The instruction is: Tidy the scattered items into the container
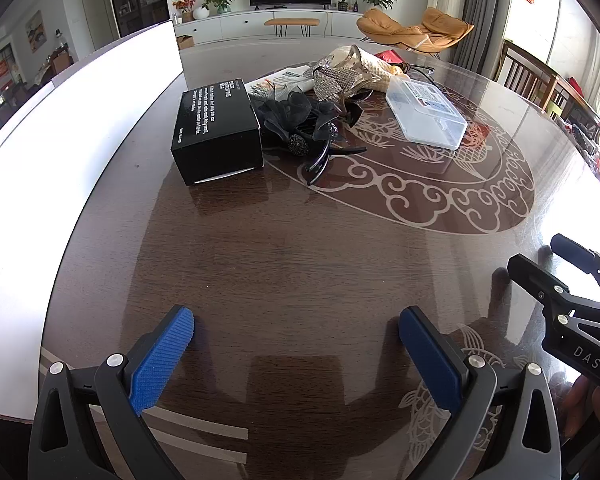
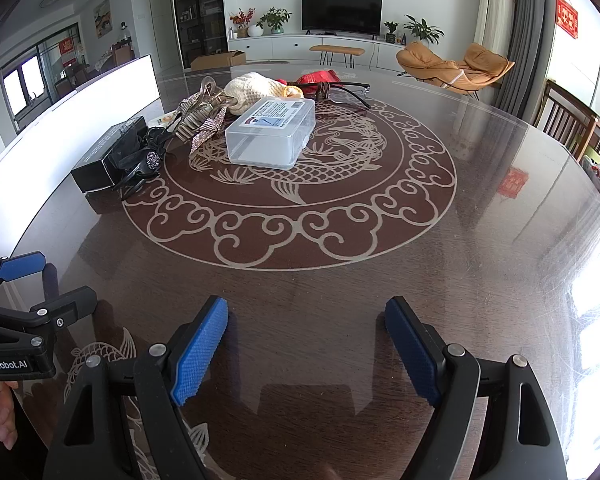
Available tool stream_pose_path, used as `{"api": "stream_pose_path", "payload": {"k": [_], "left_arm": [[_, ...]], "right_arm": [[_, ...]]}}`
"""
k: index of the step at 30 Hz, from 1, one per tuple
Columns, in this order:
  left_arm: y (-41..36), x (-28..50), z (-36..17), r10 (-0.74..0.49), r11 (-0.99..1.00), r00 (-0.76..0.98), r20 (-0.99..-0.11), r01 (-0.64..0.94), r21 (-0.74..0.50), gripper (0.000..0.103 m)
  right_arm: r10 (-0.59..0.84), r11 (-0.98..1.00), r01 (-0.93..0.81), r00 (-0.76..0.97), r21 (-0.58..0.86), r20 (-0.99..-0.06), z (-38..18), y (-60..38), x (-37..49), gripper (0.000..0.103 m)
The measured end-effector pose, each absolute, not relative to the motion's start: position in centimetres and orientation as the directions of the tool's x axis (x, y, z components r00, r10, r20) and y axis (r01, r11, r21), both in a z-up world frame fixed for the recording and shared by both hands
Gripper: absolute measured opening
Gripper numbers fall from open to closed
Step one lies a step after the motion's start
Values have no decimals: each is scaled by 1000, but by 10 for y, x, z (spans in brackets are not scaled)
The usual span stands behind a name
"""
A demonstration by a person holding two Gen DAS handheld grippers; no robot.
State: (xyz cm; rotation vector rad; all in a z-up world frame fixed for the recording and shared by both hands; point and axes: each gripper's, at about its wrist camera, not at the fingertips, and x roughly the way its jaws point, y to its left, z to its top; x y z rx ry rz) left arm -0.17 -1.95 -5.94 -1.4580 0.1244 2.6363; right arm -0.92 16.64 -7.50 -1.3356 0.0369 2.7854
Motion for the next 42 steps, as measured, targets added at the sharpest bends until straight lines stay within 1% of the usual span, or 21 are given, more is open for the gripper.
{"api": "stream_pose_path", "payload": {"k": [42], "left_arm": [[-16, -4, -62, 64, -990, -526, -848, -139, 12, 103]], "right_arm": [[37, -998, -57, -625, -1, -780, -75, 166, -10, 82]]}}
